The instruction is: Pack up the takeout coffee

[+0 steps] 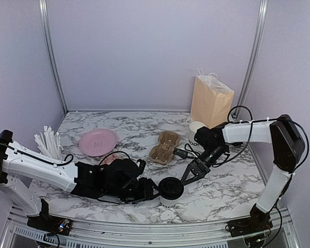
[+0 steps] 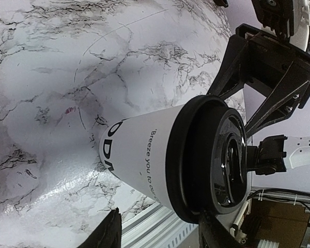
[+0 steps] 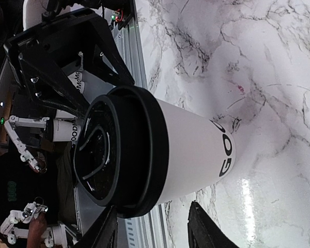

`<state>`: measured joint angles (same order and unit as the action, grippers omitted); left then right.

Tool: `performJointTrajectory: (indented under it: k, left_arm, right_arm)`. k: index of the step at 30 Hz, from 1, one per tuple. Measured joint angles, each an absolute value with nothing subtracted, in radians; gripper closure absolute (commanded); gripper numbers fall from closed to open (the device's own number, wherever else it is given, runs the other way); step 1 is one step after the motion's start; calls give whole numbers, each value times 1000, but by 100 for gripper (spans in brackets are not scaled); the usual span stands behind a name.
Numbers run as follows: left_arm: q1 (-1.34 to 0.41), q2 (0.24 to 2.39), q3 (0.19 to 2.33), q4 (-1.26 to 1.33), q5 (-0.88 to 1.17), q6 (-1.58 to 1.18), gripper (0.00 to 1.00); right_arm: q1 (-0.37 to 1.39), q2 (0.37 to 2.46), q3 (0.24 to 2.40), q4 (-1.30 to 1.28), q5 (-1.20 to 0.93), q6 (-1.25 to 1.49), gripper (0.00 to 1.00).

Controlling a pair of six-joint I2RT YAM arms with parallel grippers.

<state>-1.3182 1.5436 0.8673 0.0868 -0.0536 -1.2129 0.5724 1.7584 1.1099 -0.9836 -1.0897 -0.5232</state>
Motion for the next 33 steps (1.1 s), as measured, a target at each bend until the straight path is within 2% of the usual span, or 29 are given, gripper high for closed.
performJointTrajectory:
  k: [9,14,20,25,30,33]
  left_arm:
    - [-1304,1576,813,215,44,-1261,53]
    - [-1307,1621,746,376,113,-1310,56]
    - [-1306,1641,725,465,139,-1338,55]
    - [-1321,1662,831,337,131,-1262,48]
    - [-1332,1666,961,117,57,-1145,42]
    - [-1332,1656,1001,7,17,-1100,34]
  right_arm:
    - [565,1802,1110,-981,-1093,-463,61]
    - [569,1827,1118,-950,-1114,-417,63]
    - [571,1843,1122,-932,-1136,-396,63]
    - [571,1840,1126,-928,-1137,-402,63]
    - [541,1824,1137,-957,-1109,-448,54]
    - [497,1797,1144,-977,-1063,-476,51]
